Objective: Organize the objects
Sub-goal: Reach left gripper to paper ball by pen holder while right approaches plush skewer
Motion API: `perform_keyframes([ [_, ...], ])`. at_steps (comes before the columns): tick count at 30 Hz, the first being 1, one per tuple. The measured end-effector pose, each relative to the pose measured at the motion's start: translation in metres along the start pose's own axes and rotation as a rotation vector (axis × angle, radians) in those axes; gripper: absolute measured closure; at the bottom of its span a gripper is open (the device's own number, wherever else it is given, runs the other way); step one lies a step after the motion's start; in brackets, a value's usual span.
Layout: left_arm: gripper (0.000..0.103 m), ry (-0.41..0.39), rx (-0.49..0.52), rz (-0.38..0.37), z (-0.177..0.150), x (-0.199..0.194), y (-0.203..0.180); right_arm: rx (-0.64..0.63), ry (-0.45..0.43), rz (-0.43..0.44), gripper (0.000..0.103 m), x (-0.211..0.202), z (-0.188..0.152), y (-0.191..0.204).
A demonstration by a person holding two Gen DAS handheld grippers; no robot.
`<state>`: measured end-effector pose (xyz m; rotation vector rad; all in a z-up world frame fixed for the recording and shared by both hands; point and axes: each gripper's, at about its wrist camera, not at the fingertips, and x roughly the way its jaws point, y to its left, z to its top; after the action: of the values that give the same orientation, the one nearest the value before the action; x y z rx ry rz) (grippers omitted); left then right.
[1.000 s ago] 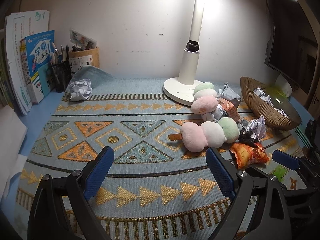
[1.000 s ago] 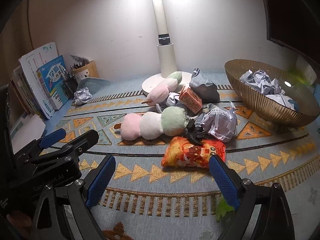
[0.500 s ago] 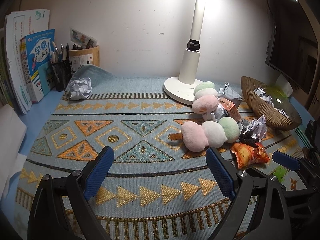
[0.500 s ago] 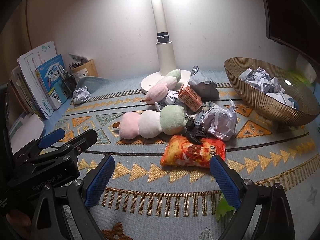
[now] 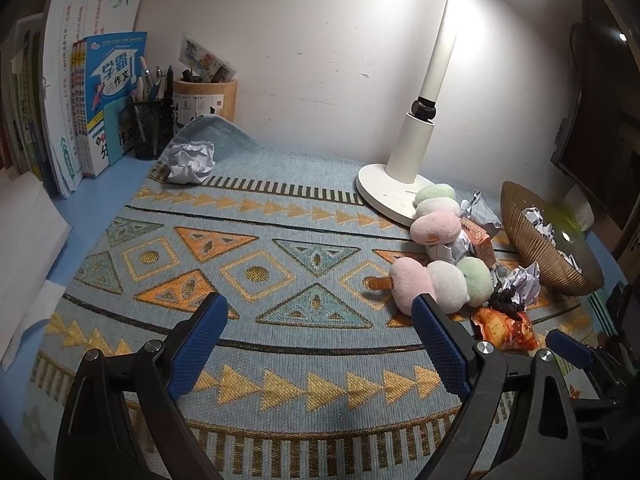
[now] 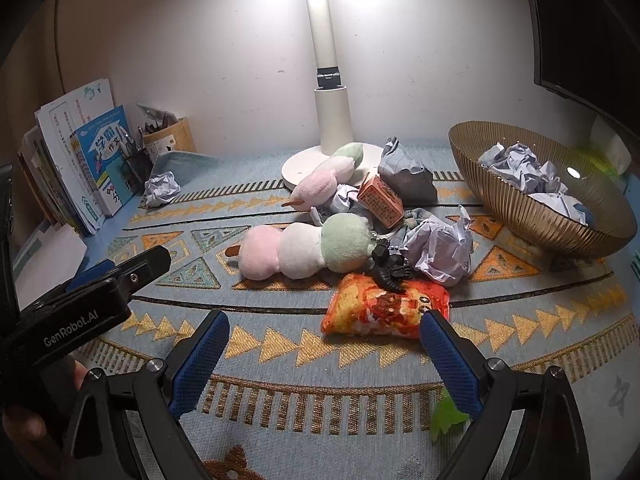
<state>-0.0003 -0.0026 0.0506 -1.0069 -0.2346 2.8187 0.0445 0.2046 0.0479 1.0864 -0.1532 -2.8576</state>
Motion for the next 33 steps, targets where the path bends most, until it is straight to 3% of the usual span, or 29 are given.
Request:
perform_keyframes([
  [5, 0.01, 0.008, -0.025, 0.041, 0.05, -0.003, 0.04, 0.045, 0.119, 0.092, 0.007, 0.013, 0.012, -0.003],
  [8, 0.01, 0.003, -0.037, 0.099, 0.075, 0.014, 0.069, 0.051, 0.126, 0.159, 0.007, 0.018, 0.031, 0.006],
  [11, 0.01, 0.043, -0.075, 0.117, 0.091, 0.049, 0.101, -0.04, 0.13, 0.093, 0.007, 0.034, 0.045, 0.027],
  [15, 0.01, 0.089, -0.115, 0.157, 0.11, 0.097, 0.126, -0.105, 0.132, 0.079, 0.007, 0.058, 0.046, 0.035],
  [18, 0.01, 0.106, -0.087, 0.172, 0.12, 0.124, 0.123, -0.167, 0.138, 0.051, 0.007, 0.065, 0.041, 0.033],
  [21, 0.011, 0.13, -0.027, 0.224, 0.128, 0.148, 0.111, -0.335, 0.147, -0.013, 0.007, 0.063, 0.042, 0.033],
  [22, 0.02, 0.134, -0.03, 0.224, 0.128, 0.153, 0.11, -0.385, 0.15, -0.033, 0.007, 0.063, 0.043, 0.032],
  [23, 0.037, 0.15, -0.033, 0.221, 0.128, 0.159, 0.109, -0.425, 0.169, -0.033, 0.007, 0.065, 0.044, 0.031],
  [26, 0.065, 0.181, -0.031, 0.208, 0.123, 0.167, 0.109, -0.52, 0.216, -0.031, 0.007, 0.079, 0.046, 0.032],
  [31, 0.065, 0.129, -0.003, 0.178, 0.118, 0.142, 0.097, -0.599, 0.213, -0.041, 0.009, 0.105, 0.049, 0.044],
  [33, 0.065, 0.11, 0.024, 0.154, 0.115, 0.127, 0.086, -0.583, 0.218, -0.028, 0.032, 0.108, 0.055, 0.047],
])
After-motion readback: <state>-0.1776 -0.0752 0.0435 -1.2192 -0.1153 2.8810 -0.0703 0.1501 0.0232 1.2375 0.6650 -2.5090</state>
